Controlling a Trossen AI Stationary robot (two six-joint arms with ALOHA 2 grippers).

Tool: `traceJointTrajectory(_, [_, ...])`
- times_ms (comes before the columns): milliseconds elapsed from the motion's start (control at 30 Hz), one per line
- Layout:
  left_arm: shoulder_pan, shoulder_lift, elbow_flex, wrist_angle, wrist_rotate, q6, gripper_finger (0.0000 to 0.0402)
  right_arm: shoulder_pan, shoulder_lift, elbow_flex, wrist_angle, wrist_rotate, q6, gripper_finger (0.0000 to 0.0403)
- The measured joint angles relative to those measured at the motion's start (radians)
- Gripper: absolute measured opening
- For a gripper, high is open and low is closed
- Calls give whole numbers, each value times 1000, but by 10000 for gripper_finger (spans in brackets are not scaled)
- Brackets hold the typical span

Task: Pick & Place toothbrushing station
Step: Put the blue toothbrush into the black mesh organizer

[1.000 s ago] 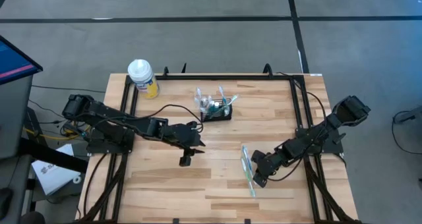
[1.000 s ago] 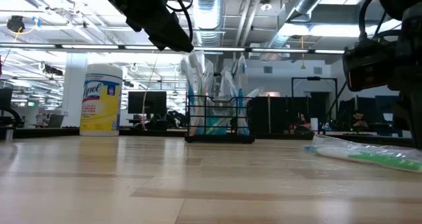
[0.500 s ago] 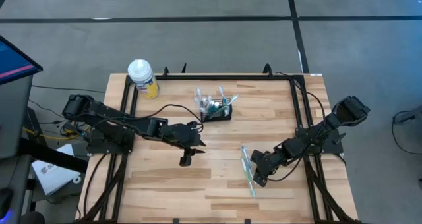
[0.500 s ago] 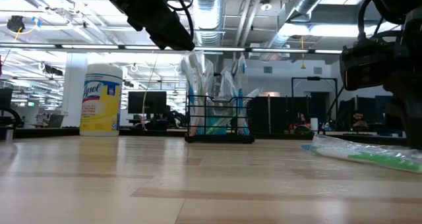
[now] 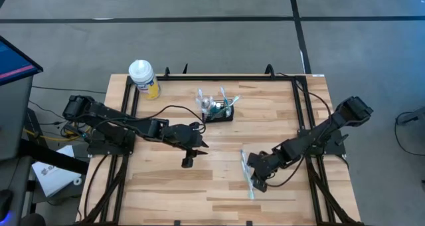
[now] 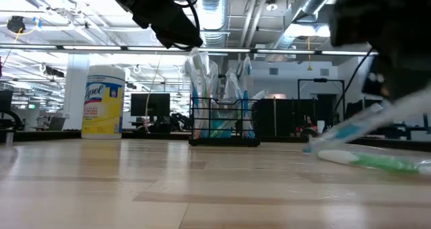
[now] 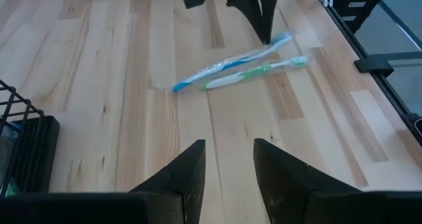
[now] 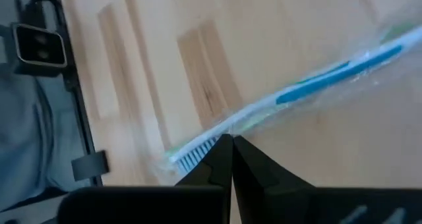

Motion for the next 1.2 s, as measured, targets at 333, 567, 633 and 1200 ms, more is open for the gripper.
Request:
traceJointTrajectory(333, [-47, 0, 0, 63, -4, 90, 122, -57, 0, 226, -152, 81, -254, 0])
traceJointTrajectory(567, [-108, 0, 0, 101, -3, 186, 122, -104, 0, 291, -152, 101, -349, 0])
traceJointTrajectory(633, [-118, 0, 0, 112, -3, 190, 122, -110, 0, 309, -146, 107, -373, 0])
traceJointTrajectory(1200, [-131, 0, 0, 139, -4, 182, 122, -61, 88, 284, -189, -5, -195, 0])
